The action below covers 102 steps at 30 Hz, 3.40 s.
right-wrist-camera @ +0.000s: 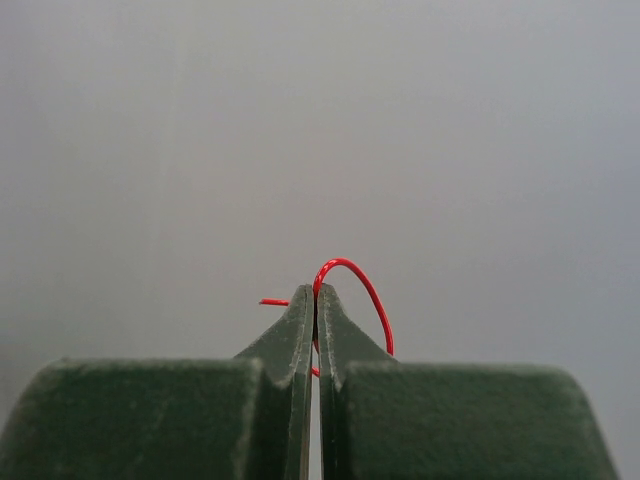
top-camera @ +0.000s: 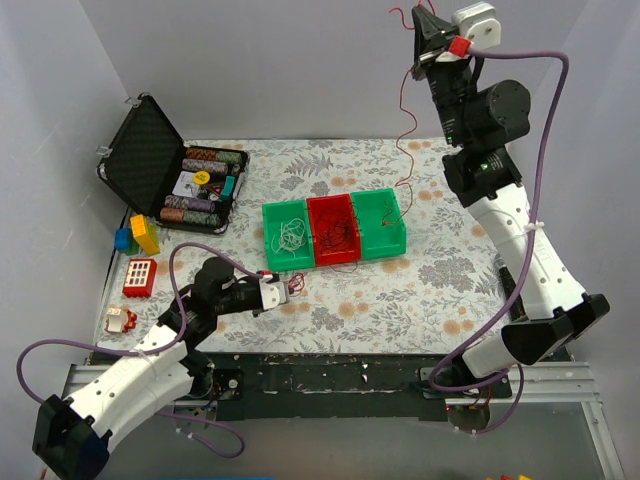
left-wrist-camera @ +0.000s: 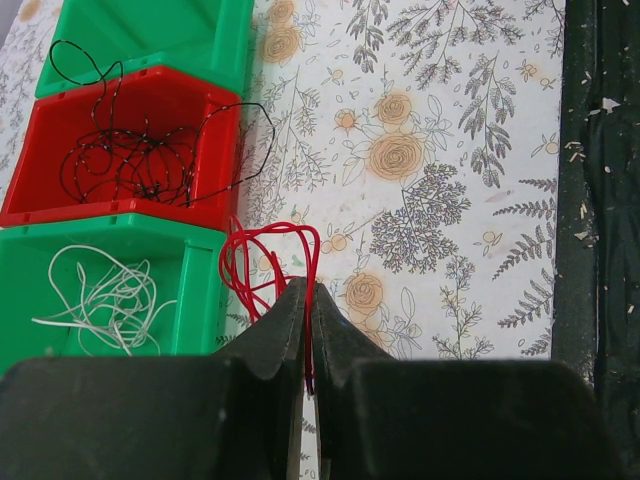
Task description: Untangle the cables
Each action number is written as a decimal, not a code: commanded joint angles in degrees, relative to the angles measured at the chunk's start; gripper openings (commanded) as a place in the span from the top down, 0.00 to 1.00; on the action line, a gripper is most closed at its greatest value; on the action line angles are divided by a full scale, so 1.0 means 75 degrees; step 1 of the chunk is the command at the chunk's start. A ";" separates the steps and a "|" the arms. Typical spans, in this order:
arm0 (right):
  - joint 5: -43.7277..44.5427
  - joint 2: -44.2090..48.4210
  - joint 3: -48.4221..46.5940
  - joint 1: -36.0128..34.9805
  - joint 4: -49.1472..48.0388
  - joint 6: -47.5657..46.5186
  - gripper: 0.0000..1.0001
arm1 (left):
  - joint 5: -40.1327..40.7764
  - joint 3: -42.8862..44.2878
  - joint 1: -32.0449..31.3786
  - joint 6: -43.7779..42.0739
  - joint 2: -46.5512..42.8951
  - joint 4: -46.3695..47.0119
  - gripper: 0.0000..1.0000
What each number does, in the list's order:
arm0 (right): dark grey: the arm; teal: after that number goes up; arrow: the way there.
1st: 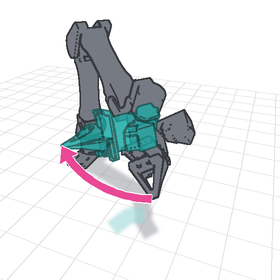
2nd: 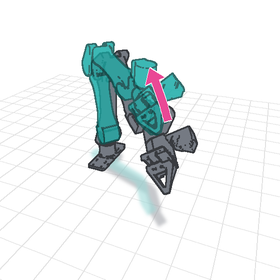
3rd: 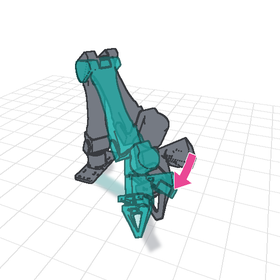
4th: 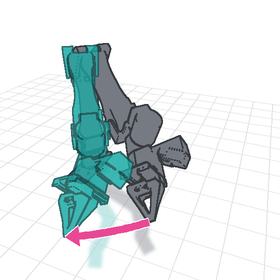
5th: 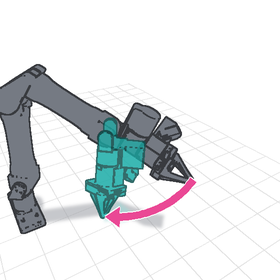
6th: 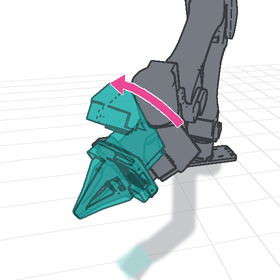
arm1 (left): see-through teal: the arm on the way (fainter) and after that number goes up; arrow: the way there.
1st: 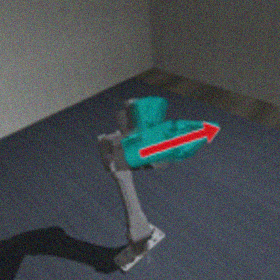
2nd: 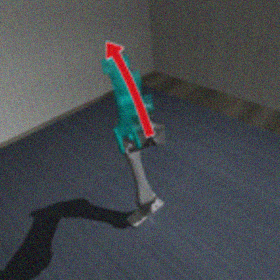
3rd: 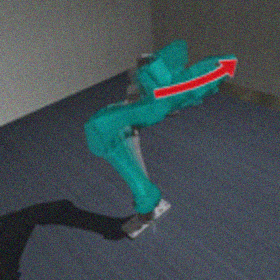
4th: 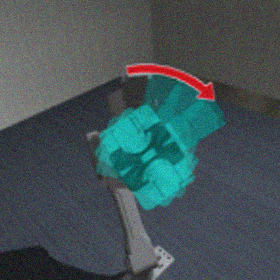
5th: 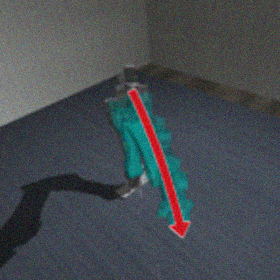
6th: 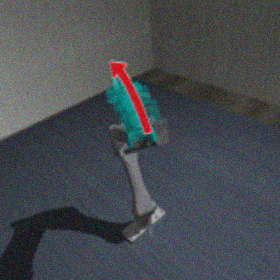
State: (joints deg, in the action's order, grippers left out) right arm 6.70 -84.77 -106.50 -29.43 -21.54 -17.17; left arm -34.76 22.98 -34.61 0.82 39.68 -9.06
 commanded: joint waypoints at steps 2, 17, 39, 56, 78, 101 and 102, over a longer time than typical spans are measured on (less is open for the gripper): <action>0.0115 0.0205 0.0686 0.0092 -0.0315 0.0097 0.99 | -0.0076 0.0158 0.0033 -0.0062 -0.0064 -0.0069 1.00; 0.0394 0.0650 0.2713 0.0104 -0.0538 0.0965 0.99 | -0.0076 0.0252 0.0044 -0.0074 -0.0006 0.0001 1.00; 0.1017 0.2642 0.7085 -0.0013 0.1360 0.2699 0.99 | -0.0052 0.0791 0.0103 -0.0355 0.0182 0.0235 1.00; 0.3044 0.4858 0.7743 -0.1174 0.2570 0.2794 0.99 | -0.0205 0.0744 0.0115 -0.0203 0.0182 0.0294 1.00; 0.5495 0.3641 0.6619 -0.0940 0.3846 0.2465 0.99 | -0.0439 0.0955 0.0220 -0.0179 0.0147 0.0188 1.00; 0.5880 0.0602 0.5432 0.0454 0.2556 0.1305 0.99 | -0.0532 0.1002 0.0337 0.0242 -0.0064 0.0106 1.00; 0.6019 0.0731 0.5597 0.0571 0.2556 0.1258 0.99 | -0.0568 0.0990 0.0337 0.0254 -0.0064 0.0118 1.00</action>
State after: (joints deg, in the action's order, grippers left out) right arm 47.05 -84.38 -68.18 -26.81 1.04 -5.17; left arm -37.56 28.82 -32.47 2.04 40.01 -7.77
